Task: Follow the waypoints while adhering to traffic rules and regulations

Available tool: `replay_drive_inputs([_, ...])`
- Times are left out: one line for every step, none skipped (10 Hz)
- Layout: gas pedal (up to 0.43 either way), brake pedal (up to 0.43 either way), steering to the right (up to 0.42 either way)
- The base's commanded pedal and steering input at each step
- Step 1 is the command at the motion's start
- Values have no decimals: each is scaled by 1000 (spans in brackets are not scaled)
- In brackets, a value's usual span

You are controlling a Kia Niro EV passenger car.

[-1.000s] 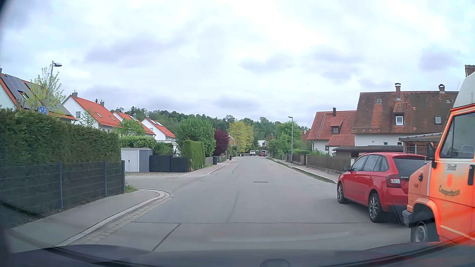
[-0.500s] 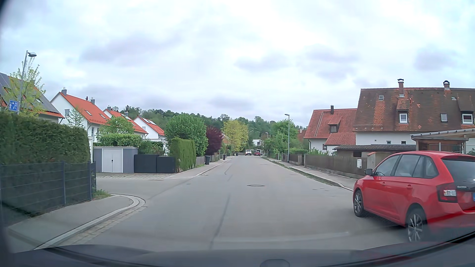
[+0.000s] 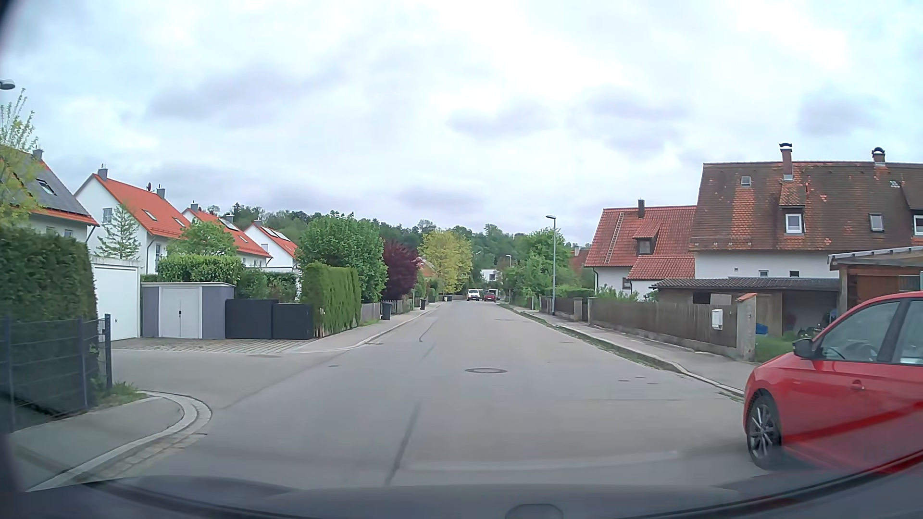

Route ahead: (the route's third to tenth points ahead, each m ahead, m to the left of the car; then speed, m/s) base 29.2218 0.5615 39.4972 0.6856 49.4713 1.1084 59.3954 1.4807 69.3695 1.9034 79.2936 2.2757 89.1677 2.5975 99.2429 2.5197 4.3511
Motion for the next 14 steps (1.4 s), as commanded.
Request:
replay_drive_inputs([110, 0, 34])
replay_drive_inputs([110, 0, 34])
replay_drive_inputs([110, 0, 34])
replay_drive_inputs([110, 0, 35])
replay_drive_inputs([110, 0, 35])
replay_drive_inputs([118, 0, 37])
replay_drive_inputs([118, 0, 40])
replay_drive_inputs([130, 0, 40])
replay_drive_inputs([130, 0, 40])
replay_drive_inputs([118, 0, 40])
replay_drive_inputs([118, 0, 39])
replay_drive_inputs([118, 0, 38])
replay_drive_inputs([118, 0, 37])
replay_drive_inputs([118, 0, 34])
